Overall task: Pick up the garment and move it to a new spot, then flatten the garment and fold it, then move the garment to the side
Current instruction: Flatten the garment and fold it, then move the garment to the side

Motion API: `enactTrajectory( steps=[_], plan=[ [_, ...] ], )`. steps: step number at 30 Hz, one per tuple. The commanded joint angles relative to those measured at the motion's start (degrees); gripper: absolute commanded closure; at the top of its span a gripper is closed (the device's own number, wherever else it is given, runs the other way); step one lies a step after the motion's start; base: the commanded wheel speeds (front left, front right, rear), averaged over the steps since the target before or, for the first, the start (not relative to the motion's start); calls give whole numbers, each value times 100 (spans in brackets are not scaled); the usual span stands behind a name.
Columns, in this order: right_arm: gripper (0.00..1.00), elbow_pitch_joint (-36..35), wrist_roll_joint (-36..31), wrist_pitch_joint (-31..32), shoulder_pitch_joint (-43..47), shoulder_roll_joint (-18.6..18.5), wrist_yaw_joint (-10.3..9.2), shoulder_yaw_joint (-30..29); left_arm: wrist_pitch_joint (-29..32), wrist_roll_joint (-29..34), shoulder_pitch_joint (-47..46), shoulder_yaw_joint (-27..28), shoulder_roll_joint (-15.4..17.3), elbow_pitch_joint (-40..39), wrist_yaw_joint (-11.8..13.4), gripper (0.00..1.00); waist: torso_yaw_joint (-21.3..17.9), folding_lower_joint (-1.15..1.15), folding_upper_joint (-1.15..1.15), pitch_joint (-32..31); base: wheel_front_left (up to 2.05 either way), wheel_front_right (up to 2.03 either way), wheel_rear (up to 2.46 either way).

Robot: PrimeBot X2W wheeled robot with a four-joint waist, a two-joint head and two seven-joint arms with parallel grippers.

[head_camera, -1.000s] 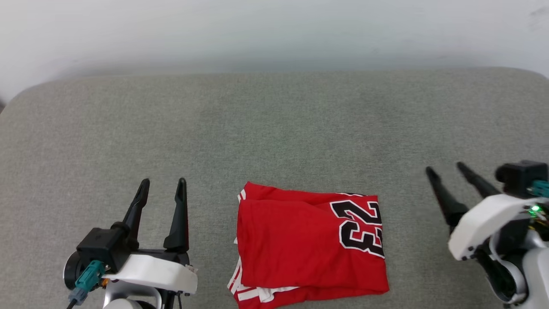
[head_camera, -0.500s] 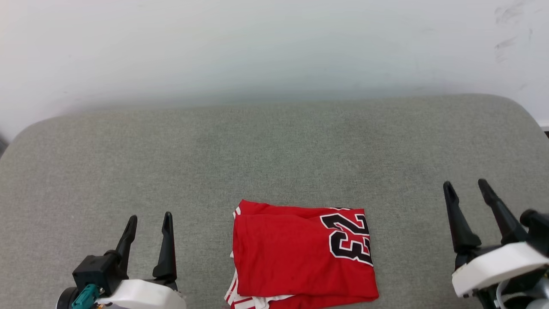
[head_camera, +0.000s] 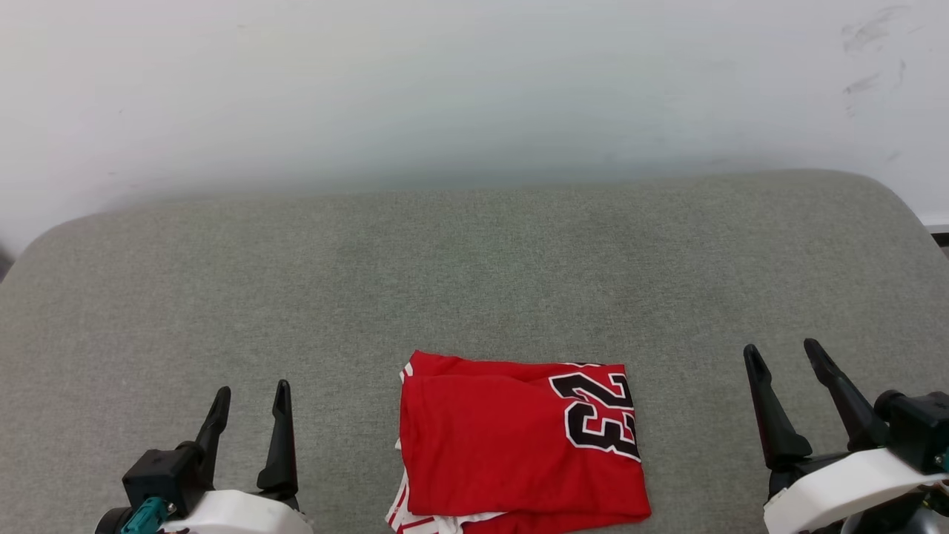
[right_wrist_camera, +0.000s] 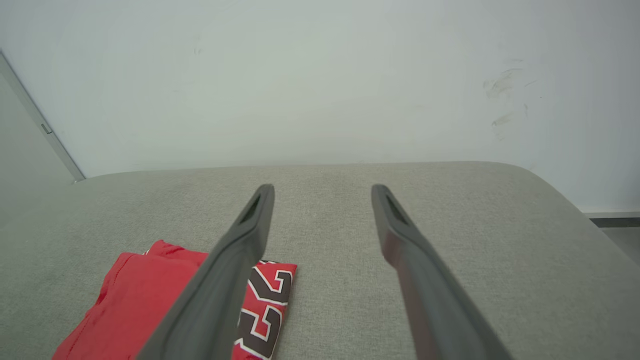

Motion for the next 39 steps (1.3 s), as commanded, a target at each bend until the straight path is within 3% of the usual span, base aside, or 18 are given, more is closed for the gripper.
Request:
enactTrajectory(
  steps=[1,10,15,18,19,23,32,39],
  plan=[
    [0,-39,5,15,27,38,-2,11,-23,-1,6,28,-13,22,-11,0,4,1,0,15,0,0,0],
    [0,90,507,385,-11,22,-2,-204,-39,24,-83,122,-75,5,-4,0,47,1,0,79,0,0,0],
    [0,380,1287,1088,-129,-227,-2,-650,-52,88,-161,198,-124,-62,9,0,142,1,0,196,0,0,0],
    [0,833,1985,1919,-251,-532,-2,-992,-57,172,-263,221,-224,-150,-43,0,307,1,0,379,0,0,0],
    [0,833,1985,1919,-251,-532,-2,-992,-57,172,-263,221,-224,-150,-43,0,307,1,0,379,0,0,0],
    [0,1406,2828,2950,-459,-565,-2,-1210,-63,293,-473,272,-340,-253,-118,0,561,1,0,713,0,0,0],
    [0,2240,4171,3662,-1207,-137,-1,-856,-63,527,-890,270,-567,-371,-275,0,955,1,0,1413,0,0,0],
    [0,2829,4714,3875,-1450,-127,-7,-450,-64,617,-1040,354,-633,-283,-372,0,1088,1,0,1640,0,0,0]
  ],
)
